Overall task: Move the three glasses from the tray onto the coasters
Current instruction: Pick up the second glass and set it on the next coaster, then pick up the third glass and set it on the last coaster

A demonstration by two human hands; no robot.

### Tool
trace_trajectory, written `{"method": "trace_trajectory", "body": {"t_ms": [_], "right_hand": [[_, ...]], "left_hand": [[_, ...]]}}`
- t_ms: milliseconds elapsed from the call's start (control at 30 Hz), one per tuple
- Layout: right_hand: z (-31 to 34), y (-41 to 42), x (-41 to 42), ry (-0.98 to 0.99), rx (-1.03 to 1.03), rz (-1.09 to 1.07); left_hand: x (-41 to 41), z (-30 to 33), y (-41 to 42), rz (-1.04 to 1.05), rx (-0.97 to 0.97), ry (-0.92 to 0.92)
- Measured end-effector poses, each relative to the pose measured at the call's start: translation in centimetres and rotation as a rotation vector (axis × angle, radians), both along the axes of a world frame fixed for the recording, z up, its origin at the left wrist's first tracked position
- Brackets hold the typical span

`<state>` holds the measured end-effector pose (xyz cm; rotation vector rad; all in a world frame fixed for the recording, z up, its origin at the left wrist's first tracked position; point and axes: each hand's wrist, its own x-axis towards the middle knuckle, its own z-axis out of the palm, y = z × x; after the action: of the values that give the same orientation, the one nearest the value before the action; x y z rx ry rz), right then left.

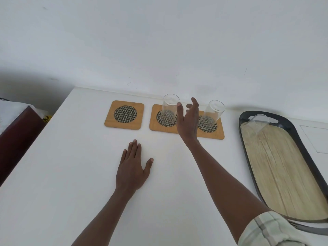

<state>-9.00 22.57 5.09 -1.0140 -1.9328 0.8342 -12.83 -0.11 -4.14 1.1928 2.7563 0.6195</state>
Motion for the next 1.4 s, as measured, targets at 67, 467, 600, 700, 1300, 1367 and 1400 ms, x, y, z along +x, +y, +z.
{"method": "trace_trajectory", "body": {"t_ms": [67, 467, 600, 700, 1300, 1367, 1400], "right_hand": [[-0.2, -0.4, 1.1, 0.017, 0.019, -0.012], [-1.2, -3.9, 9.4, -0.068, 0.037, 0.021], [-0.9, -4.7, 12.0, -0.077, 0.055, 0.024], [-0.7, -4.8, 13.9, -0.075, 0.077, 0.008], [1.2, 0.5, 25.1, -0.062, 0.131, -0.138], [1.3, 1.4, 26.0, -0.065, 0.117, -0.162], [1.3, 1.9, 26.5, -0.061, 0.115, -0.172]], "left_hand": [[-0.1, 0.1, 0.1, -0.004, -0.002, -0.001], [-0.1, 1.3, 0.5, -0.048, -0.211, -0.101], [0.1, 2.6, 1.0, -0.066, -0.304, -0.169], [1.2, 3.1, 0.9, -0.067, -0.270, -0.207], [12.4, 3.4, 7.7, -0.239, -0.119, -0.192], [13.2, 3.3, 8.7, -0.245, -0.113, -0.190], [13.6, 3.2, 9.2, -0.247, -0.110, -0.188]]}}
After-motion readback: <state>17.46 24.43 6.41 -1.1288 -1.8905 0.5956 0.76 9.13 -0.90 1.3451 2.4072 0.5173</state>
